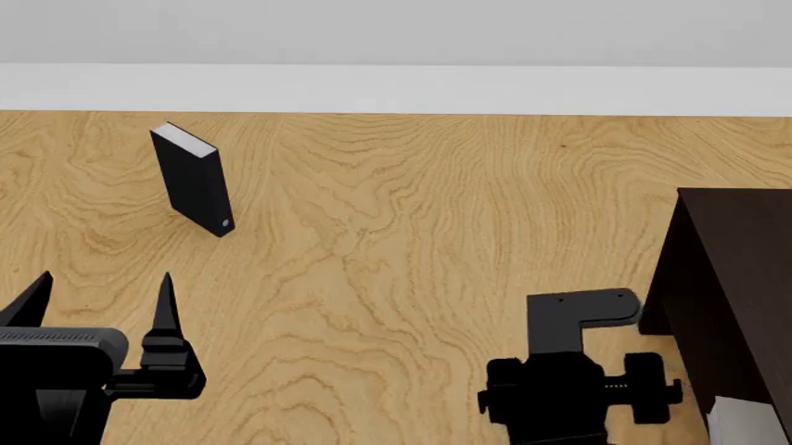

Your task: Pick up the book on the right and place it on the cabinet shelf.

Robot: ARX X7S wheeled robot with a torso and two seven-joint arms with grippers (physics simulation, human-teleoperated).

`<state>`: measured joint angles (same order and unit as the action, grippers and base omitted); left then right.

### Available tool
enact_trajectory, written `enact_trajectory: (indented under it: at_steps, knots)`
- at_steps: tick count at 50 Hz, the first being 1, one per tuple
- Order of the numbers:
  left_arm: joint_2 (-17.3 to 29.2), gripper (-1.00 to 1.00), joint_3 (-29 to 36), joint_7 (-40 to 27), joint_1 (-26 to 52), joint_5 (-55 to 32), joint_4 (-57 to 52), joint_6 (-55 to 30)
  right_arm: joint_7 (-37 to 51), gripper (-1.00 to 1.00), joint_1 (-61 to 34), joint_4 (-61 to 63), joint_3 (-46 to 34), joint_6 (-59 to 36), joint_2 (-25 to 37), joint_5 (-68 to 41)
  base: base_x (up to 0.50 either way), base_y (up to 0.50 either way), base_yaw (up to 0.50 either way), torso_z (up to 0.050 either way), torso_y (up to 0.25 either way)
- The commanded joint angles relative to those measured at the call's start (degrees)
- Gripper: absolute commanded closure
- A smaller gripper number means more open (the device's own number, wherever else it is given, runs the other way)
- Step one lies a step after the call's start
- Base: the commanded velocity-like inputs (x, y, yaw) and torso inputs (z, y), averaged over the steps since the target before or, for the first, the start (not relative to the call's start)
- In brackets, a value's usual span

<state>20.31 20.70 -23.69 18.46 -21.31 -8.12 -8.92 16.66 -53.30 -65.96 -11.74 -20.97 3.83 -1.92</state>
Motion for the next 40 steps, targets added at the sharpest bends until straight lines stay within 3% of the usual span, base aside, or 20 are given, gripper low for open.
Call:
enact_trajectory:
  at_steps: [1, 12, 27, 40]
  knots:
    - [-0.1, -1.0, 0.2, 0.1, -0.1, 0.0, 0.5, 0.4, 0.0, -1.0, 6.0, 17.0, 0.9, -6.7, 0.6, -1.9, 0.0, 0.0, 0.0, 0.0, 0.0]
    - [-0.3, -1.0, 0.3, 0.3, 0.2, -0.5, 0.6, 0.6, 0.6, -1.0, 11.7, 37.8, 1.1, -15.8, 1.5, -3.7, 0.0, 0.0, 0.0, 0.0, 0.0]
    - [0.4, -1.0, 0.0, -0.2, 0.0, -1.3, -1.7, -0.1, 4.2, -1.0, 14.6, 53.4, 1.7, -28.2, 2.1, -4.9, 0.0, 0.0, 0.0, 0.0, 0.0]
    - [1.3, -1.0, -0.6, -0.8, -0.3, -1.8, -4.2, -0.5, 6.1, -1.0, 17.2, 65.2, 1.6, -33.5, 3.4, -5.2, 0.0, 0.0, 0.0, 0.0, 0.0]
